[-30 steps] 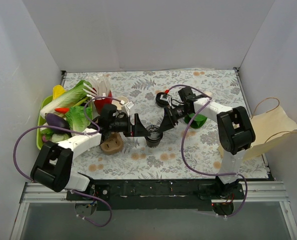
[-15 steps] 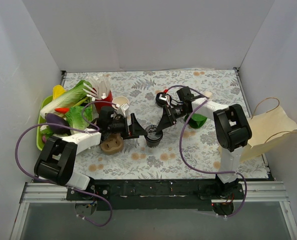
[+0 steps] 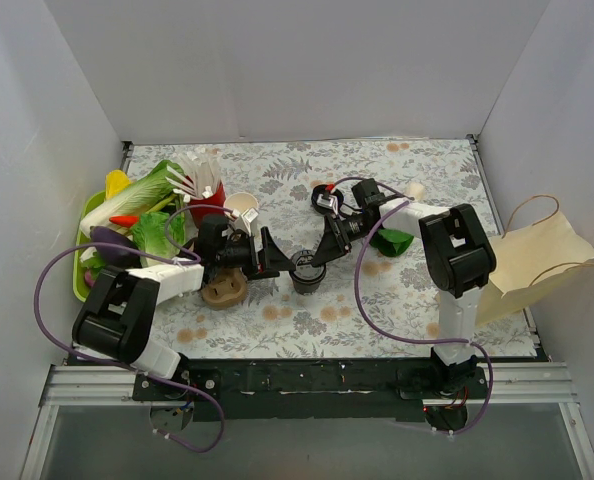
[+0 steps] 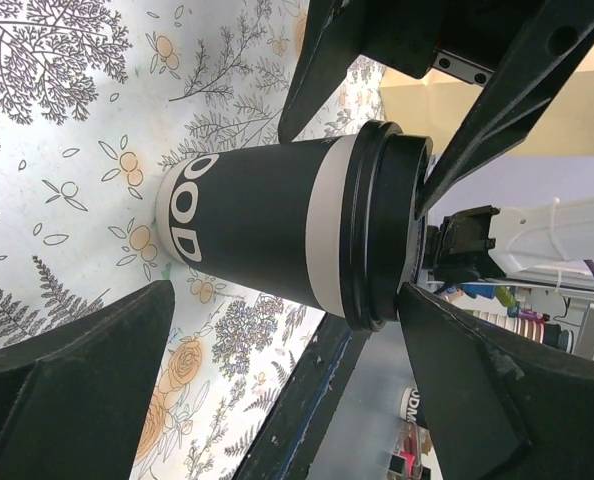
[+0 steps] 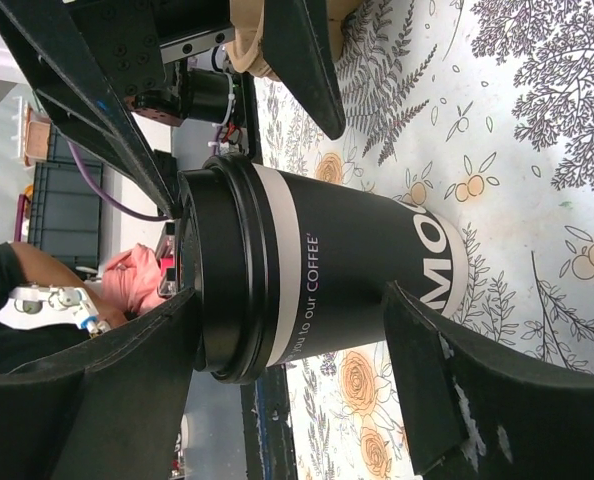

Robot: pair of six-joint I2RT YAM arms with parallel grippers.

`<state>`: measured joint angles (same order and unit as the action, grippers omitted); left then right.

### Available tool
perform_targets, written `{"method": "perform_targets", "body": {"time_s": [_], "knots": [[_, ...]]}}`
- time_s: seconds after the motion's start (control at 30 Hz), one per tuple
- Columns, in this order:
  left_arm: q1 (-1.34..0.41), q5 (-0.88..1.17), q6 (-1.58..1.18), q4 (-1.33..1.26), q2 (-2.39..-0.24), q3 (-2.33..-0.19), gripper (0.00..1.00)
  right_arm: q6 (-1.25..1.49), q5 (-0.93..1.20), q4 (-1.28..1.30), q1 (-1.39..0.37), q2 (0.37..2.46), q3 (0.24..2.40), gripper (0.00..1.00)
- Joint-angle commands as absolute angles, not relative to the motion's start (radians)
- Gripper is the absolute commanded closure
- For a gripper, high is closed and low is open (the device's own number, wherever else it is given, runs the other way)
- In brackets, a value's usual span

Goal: Pack the takeout coffee

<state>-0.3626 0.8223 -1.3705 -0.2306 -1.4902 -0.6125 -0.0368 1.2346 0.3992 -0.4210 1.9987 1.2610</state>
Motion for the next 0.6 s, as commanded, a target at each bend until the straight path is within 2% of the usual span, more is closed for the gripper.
{"method": "perform_targets", "body": {"time_s": [0.0,0.23,0.57], "knots": [[-0.353,0.831,-1.351,-0.267,-1.514,-0.578,0.06,-0.032,1.25,0.379,-0.426,2.019,1.261,0.23],[-0.35,0.799,-1.353,-0.293,-1.545,-0.565,0.07,-0.008,1.261,0.364,-0.426,2.046,1.249,0.27],[-0.347,0.798,-1.339,-0.33,-1.56,-0.551,0.08,0.025,1.258,0.344,-0.428,2.049,1.238,0.28]]}}
